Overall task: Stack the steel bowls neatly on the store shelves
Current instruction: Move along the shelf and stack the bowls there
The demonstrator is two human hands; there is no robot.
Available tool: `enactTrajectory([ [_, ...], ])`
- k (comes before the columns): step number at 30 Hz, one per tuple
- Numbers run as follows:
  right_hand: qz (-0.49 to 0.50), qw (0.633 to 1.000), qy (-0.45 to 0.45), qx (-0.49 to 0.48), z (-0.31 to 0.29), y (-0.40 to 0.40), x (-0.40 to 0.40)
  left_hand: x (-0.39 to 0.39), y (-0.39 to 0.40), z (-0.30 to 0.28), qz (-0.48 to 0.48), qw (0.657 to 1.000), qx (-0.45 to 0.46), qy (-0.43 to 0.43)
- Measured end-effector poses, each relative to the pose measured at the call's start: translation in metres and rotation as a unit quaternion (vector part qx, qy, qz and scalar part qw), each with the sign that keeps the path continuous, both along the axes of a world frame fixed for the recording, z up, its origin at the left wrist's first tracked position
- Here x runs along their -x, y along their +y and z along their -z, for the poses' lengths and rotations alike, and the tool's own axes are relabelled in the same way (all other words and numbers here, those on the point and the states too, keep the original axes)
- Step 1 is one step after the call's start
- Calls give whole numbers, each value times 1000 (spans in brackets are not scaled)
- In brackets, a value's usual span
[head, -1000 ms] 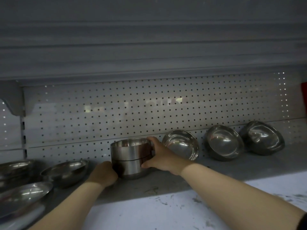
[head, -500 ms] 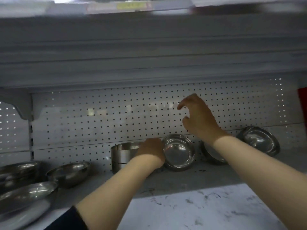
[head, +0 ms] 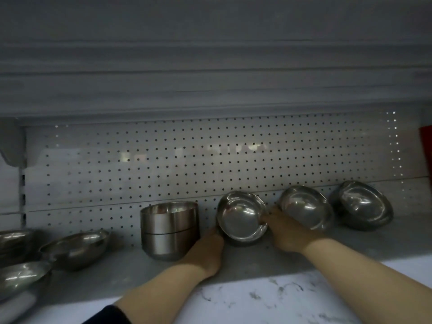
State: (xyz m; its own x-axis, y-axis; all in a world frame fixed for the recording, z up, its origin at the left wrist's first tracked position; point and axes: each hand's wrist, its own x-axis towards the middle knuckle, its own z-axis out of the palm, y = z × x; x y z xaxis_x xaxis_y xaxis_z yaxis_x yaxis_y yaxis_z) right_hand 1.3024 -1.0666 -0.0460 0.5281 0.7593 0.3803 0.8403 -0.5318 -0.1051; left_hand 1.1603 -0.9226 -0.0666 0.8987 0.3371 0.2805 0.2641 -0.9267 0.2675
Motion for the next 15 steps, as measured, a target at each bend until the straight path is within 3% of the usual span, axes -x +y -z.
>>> enactTrajectory([
  [7,0,1000,5,-30,0,2,-1,0,2,-1,32,999,7,4],
  [11,-17,998,22,-61,-5,0,2,3,1,-7,63,995,79,-6],
  [15,-42,995,37,-83,-7,-7,3,6,2,-12,33,982,184,-14],
])
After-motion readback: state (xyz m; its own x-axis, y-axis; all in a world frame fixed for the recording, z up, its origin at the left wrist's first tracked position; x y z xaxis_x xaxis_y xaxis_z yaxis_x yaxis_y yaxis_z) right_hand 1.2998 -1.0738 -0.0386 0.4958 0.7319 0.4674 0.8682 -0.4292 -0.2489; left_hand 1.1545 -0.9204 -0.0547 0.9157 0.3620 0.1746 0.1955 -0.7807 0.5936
